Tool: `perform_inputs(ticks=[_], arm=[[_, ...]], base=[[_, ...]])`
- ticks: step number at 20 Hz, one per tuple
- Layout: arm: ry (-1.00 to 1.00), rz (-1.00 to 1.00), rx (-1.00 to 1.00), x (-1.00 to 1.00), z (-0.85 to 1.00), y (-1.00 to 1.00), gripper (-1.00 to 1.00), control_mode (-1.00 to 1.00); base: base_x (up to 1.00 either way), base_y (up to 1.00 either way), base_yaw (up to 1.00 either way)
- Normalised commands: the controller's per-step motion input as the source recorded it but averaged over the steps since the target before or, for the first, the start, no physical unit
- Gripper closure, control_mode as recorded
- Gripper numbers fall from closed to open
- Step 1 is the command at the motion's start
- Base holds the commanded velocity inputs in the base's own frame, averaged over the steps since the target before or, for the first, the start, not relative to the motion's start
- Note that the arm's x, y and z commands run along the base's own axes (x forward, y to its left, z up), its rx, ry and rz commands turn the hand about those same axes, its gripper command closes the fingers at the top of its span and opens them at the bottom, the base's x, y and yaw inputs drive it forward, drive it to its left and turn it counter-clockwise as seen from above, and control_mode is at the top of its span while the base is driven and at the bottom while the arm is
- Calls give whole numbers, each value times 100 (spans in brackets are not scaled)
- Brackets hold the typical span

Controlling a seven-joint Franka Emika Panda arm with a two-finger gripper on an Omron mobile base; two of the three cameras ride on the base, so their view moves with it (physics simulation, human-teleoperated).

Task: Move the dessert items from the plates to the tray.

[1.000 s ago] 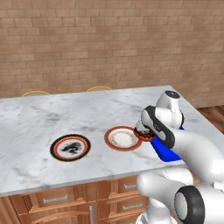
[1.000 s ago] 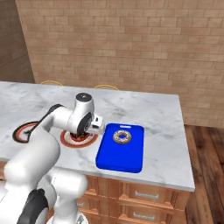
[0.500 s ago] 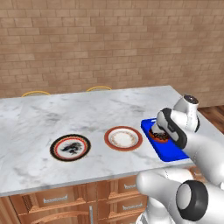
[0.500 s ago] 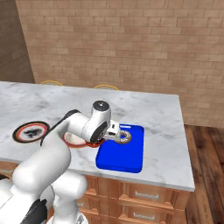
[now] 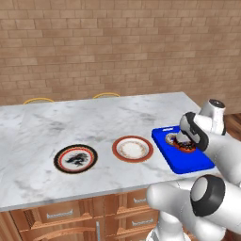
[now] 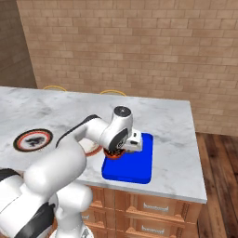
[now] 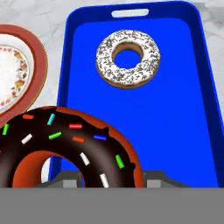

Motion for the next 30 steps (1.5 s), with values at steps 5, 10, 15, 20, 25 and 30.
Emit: perform_inputs(ticks=[5, 10, 15, 20, 25, 30], arm=[[4, 0, -8, 0, -1, -9, 100, -100], [-3, 0, 0, 0, -34, -26, 100, -100], [-1, 0, -5, 1, -30, -11, 100, -100], [0, 0, -4, 2, -25, 0, 100, -100], [0, 0, 0, 12, -11, 0, 100, -100], [0, 0, 0, 16, -11, 0, 100, -100]], base=[[0, 0, 0], [0, 0, 0], [0, 0, 0], [0, 0, 0], [0, 0, 0], [0, 0, 0]])
